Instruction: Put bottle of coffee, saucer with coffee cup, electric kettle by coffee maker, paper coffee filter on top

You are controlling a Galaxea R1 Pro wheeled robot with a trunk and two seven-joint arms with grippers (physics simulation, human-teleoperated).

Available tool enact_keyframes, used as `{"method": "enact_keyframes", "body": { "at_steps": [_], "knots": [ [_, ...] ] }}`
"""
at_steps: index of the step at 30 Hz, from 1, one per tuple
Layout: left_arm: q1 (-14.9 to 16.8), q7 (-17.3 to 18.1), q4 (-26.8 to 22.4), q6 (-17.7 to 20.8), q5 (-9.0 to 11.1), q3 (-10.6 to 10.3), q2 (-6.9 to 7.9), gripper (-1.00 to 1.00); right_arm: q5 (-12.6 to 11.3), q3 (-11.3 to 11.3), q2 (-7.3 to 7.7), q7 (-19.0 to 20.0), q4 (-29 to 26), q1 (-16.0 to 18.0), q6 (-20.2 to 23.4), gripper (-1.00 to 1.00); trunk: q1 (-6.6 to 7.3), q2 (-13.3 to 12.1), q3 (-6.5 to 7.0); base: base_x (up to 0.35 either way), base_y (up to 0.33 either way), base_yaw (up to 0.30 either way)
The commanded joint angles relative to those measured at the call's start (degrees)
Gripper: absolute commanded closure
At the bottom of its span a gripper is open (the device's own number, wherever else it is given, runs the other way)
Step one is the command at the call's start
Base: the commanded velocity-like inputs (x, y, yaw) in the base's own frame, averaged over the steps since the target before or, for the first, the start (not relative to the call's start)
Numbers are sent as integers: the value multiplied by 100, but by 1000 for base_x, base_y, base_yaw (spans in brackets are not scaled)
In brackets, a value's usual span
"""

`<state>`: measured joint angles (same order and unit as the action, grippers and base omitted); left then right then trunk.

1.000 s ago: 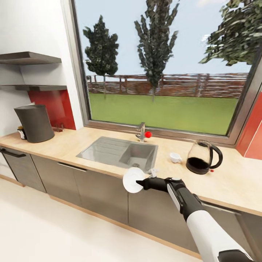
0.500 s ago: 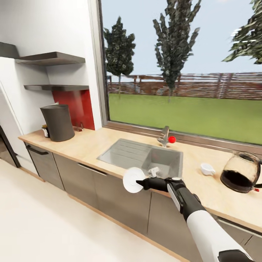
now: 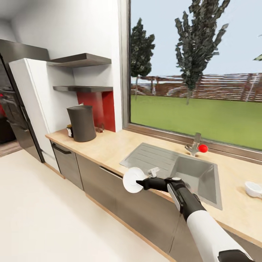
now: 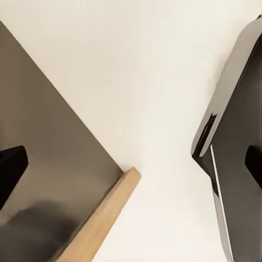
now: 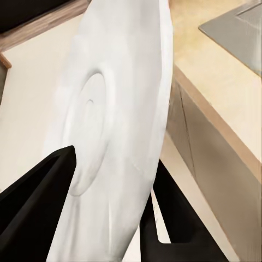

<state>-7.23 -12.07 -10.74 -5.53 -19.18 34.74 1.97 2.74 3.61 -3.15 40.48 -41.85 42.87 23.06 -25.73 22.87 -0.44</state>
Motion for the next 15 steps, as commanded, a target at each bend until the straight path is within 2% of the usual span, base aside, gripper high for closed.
{"method": "enact_keyframes", "body": {
  "at_steps": [1,11,15],
  "knots": [
    [2,-6,2,-18,-60,41,-1,-100,25,-9,-2,22,-8,2,32,100,-5,5,0,242,241,259],
    [2,-6,-7,-22,-51,59,20,-100,25,-13,-3,15,-7,2,32,100,-5,5,44,257,239,253],
    [2,-6,-8,-26,-51,61,10,-100,33,-17,5,15,-6,1,18,100,-5,5,47,278,236,70]
  ]
}}
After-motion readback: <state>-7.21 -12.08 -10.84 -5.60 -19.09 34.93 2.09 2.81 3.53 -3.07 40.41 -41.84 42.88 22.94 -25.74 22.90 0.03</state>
